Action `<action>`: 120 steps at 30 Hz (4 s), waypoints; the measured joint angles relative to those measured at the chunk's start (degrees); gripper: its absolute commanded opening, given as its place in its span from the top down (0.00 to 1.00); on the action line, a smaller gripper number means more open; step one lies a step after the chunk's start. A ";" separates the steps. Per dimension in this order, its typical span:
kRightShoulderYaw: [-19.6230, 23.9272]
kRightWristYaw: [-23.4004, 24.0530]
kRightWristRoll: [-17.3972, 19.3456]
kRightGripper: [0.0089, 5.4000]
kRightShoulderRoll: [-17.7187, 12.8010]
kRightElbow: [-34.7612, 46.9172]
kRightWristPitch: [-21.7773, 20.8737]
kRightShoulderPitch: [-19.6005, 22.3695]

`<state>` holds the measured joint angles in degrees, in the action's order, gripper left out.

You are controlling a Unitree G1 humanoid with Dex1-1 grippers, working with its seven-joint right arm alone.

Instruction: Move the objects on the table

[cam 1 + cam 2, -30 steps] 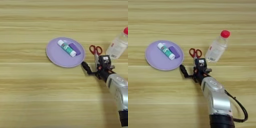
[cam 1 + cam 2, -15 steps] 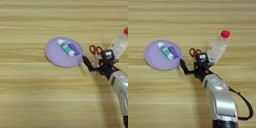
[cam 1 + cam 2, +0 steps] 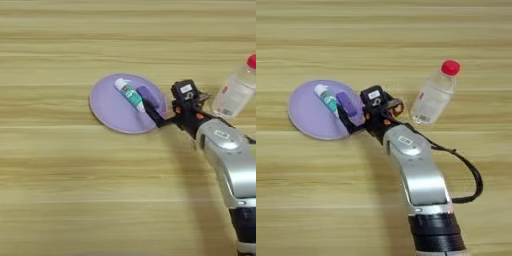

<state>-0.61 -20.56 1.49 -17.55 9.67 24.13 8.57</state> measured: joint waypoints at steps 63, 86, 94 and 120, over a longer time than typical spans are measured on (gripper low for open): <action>-1.92 -4.86 0.40 0.69 7.21 -36.53 -9.01 15.95; -1.14 -5.13 1.40 0.69 7.14 -30.64 -6.16 12.63; -1.17 -5.27 1.99 0.69 6.59 -25.16 -4.41 9.18; 7.11 -2.76 4.36 0.69 3.80 -8.29 0.40 5.99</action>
<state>6.49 -23.31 5.85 -13.75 1.37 24.53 14.56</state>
